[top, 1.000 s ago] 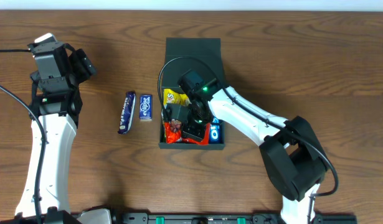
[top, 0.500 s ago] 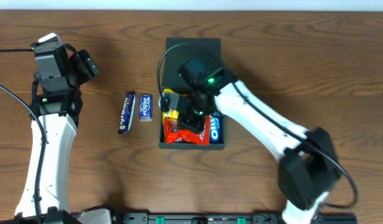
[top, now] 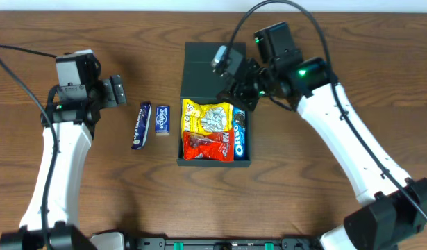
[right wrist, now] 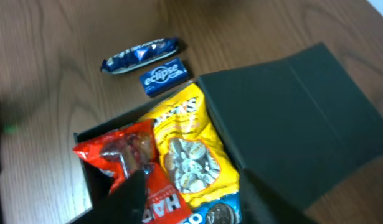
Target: Pack container
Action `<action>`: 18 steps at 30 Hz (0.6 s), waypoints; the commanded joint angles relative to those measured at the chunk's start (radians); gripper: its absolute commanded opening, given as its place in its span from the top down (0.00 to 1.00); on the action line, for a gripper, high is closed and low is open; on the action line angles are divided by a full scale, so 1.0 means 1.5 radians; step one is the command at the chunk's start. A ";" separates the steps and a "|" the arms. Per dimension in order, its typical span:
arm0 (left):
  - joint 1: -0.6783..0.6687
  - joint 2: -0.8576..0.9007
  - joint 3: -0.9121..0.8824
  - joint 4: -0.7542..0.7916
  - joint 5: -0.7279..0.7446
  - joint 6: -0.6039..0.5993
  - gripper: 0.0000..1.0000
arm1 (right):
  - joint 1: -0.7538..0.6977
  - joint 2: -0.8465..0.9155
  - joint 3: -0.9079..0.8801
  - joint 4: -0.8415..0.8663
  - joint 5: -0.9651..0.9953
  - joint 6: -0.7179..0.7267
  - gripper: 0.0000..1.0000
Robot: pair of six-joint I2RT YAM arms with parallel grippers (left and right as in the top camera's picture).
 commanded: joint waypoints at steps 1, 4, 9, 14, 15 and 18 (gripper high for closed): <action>-0.011 0.050 0.005 -0.009 0.009 0.055 0.06 | -0.026 -0.009 0.007 0.002 -0.042 0.017 0.46; -0.037 0.100 0.005 -0.012 0.030 0.108 0.12 | -0.042 -0.009 0.007 0.002 -0.045 0.024 0.43; -0.076 0.158 0.005 -0.008 0.030 0.147 0.14 | -0.052 -0.008 0.007 0.001 -0.045 0.026 0.43; -0.087 0.212 0.005 0.000 0.032 0.151 0.23 | -0.052 -0.008 0.007 0.002 -0.044 0.026 0.43; -0.087 0.220 0.005 0.001 0.034 0.151 0.25 | -0.052 -0.009 0.007 0.002 -0.045 0.026 0.42; -0.087 0.241 0.005 0.002 0.057 0.151 0.28 | -0.052 -0.009 0.007 0.002 -0.044 0.026 0.42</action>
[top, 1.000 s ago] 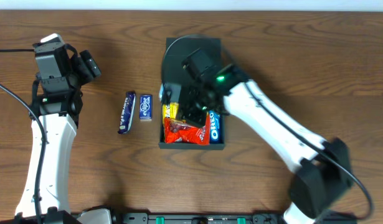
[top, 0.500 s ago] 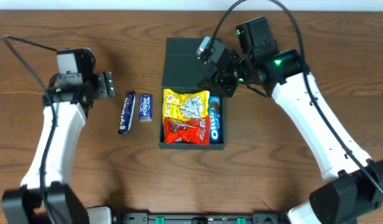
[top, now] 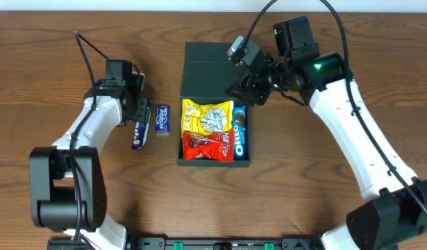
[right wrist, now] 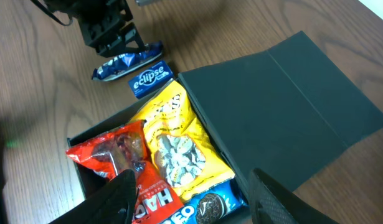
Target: Pack container
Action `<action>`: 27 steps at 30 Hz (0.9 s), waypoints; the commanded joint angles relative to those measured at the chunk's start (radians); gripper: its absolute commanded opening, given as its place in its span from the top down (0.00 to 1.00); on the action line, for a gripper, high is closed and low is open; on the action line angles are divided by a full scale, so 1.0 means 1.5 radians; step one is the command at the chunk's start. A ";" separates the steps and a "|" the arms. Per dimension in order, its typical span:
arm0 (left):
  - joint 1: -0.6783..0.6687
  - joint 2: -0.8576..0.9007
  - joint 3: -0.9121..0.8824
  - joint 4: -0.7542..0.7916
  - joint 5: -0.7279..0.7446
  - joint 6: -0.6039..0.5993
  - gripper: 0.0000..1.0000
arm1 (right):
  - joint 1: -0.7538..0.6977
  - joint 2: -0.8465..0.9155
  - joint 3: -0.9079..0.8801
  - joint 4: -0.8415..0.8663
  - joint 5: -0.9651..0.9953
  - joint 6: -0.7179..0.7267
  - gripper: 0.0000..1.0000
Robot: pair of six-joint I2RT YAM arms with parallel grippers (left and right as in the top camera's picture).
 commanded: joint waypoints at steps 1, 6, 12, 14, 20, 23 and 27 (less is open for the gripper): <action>-0.002 0.021 0.004 -0.001 0.033 0.010 0.28 | -0.004 -0.009 0.007 0.001 -0.017 0.007 0.42; -0.002 0.035 0.005 0.001 0.037 0.034 0.30 | -0.004 -0.008 0.007 0.002 -0.017 0.007 0.42; -0.003 0.066 0.004 0.008 0.037 0.049 0.36 | -0.004 -0.008 0.007 0.002 -0.017 0.007 0.42; -0.003 0.070 0.004 0.008 0.037 0.049 0.37 | -0.004 -0.008 0.007 0.002 -0.017 0.007 0.42; -0.003 0.071 0.004 0.025 0.035 0.048 0.53 | -0.004 -0.008 0.007 0.002 -0.017 0.007 0.41; -0.003 0.071 0.004 0.025 0.035 0.048 0.61 | -0.004 -0.008 0.007 0.002 -0.017 0.007 0.41; -0.003 0.071 0.004 0.025 0.035 0.048 0.68 | -0.004 -0.008 0.007 0.002 -0.017 0.007 0.41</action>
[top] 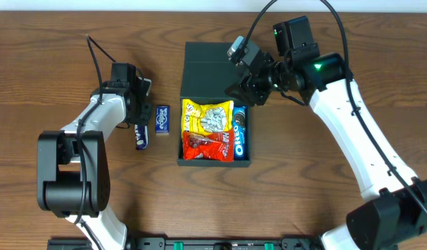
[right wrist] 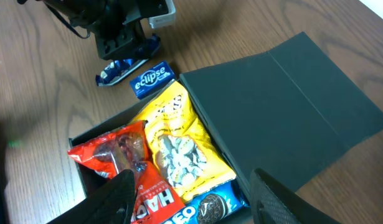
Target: Pack container
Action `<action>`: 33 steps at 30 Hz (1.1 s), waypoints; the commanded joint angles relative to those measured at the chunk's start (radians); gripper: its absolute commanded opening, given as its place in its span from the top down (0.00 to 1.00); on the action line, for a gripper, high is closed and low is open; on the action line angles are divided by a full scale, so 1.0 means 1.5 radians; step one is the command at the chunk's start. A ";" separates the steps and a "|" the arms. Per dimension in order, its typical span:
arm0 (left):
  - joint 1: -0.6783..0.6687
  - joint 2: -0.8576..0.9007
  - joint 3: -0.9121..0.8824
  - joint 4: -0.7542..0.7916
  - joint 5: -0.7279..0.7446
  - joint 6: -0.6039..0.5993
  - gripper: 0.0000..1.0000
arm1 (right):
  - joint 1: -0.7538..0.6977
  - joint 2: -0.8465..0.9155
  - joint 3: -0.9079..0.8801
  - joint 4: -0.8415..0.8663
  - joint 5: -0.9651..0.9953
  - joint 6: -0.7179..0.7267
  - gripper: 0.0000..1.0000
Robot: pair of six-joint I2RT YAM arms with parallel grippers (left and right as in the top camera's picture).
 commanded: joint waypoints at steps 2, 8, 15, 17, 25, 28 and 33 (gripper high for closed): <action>-0.003 0.009 0.005 0.002 0.000 0.006 0.73 | -0.004 -0.008 0.007 0.002 -0.012 0.007 0.41; -0.003 0.008 0.005 0.002 0.000 -0.014 0.87 | -0.011 -0.008 0.007 0.002 -0.003 0.008 0.41; -0.003 -0.008 0.035 -0.023 0.000 -0.077 0.94 | -0.057 -0.009 0.007 0.002 -0.003 0.039 0.42; -0.005 -0.025 0.061 -0.043 0.000 -0.095 0.94 | -0.079 -0.009 0.007 0.002 -0.002 0.059 0.41; -0.095 -0.101 0.158 -0.085 0.000 -0.147 0.94 | -0.159 -0.009 0.007 0.002 -0.003 0.112 0.41; -0.148 -0.106 0.174 -0.086 0.003 -0.192 0.94 | -0.180 -0.009 0.007 0.002 -0.002 0.119 0.41; -0.251 -0.106 0.177 -0.085 0.034 -0.279 0.94 | -0.224 -0.009 0.007 0.002 -0.002 0.128 0.41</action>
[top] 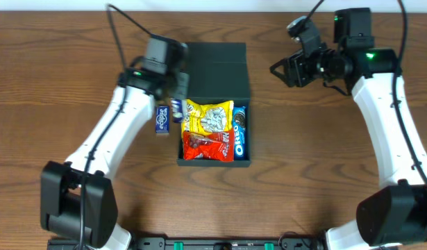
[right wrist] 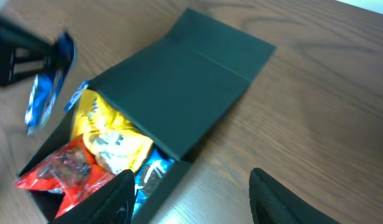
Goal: Pack container
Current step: 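Carry the Cadbury pack into the box and release it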
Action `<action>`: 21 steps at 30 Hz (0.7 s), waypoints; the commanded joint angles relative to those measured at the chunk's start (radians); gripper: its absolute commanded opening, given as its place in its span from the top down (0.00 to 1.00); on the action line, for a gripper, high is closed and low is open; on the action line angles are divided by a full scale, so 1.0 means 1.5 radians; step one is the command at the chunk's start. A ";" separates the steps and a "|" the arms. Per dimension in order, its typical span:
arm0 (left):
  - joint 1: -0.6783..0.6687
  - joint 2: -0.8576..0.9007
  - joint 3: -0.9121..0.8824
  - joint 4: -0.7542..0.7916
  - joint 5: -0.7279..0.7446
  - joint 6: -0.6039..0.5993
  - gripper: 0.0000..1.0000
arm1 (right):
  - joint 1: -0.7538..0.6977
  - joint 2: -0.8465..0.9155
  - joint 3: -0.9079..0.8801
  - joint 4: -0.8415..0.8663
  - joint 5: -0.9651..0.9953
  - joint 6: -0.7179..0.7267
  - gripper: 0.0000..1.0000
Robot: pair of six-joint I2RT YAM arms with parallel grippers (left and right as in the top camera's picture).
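The black box (top: 214, 163) lies open with its lid (top: 216, 66) folded back. Inside are a yellow bag (top: 207, 116), a red bag (top: 205, 146) and a blue Oreo pack (top: 240, 133). At the box's left edge my left gripper (top: 176, 96) is shut on a blue snack bar (top: 177, 110), which the right wrist view shows hanging above the table (right wrist: 47, 93). A blue Eclipse gum pack (top: 162, 119) lies on the table just left of the box. My right gripper (top: 277, 71) is open and empty, off to the right of the lid (right wrist: 191, 93).
The wooden table (top: 324, 173) surrounds the box. The left arm's cable (top: 123, 21) loops over the back left.
The left gripper was down on the blue bar on the table left of the gum; now it holds the bar raised at the box's left edge. The right gripper has drawn back to the right.
At first the left gripper stood open to the left of the bar and gum, and the right gripper hovered at the lid. The left gripper then sat over the bar, then down on it. Now the bar is lifted at the box, the gum still on the table.
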 commanded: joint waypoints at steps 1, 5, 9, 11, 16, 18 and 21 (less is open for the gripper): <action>-0.050 -0.002 0.009 -0.002 0.017 -0.074 0.94 | -0.035 -0.009 0.007 0.002 -0.005 0.018 0.41; -0.118 -0.002 0.008 0.000 0.017 -0.124 0.94 | -0.075 -0.009 0.007 0.005 -0.005 0.017 0.39; -0.180 -0.002 0.008 0.028 0.017 -0.155 0.94 | -0.111 -0.009 0.007 0.018 -0.005 0.017 0.37; -0.196 -0.002 0.008 0.032 0.017 -0.179 0.94 | -0.119 -0.009 0.007 0.023 -0.005 0.017 0.36; -0.230 0.001 0.008 0.032 0.017 -0.212 0.94 | -0.125 -0.009 0.007 0.042 -0.005 0.017 0.32; -0.237 0.005 0.008 0.032 0.018 -0.212 0.92 | -0.125 -0.009 0.007 0.050 -0.005 0.017 0.30; -0.242 0.006 0.008 0.040 0.021 -0.212 0.14 | -0.125 -0.009 0.007 0.059 -0.005 0.017 0.29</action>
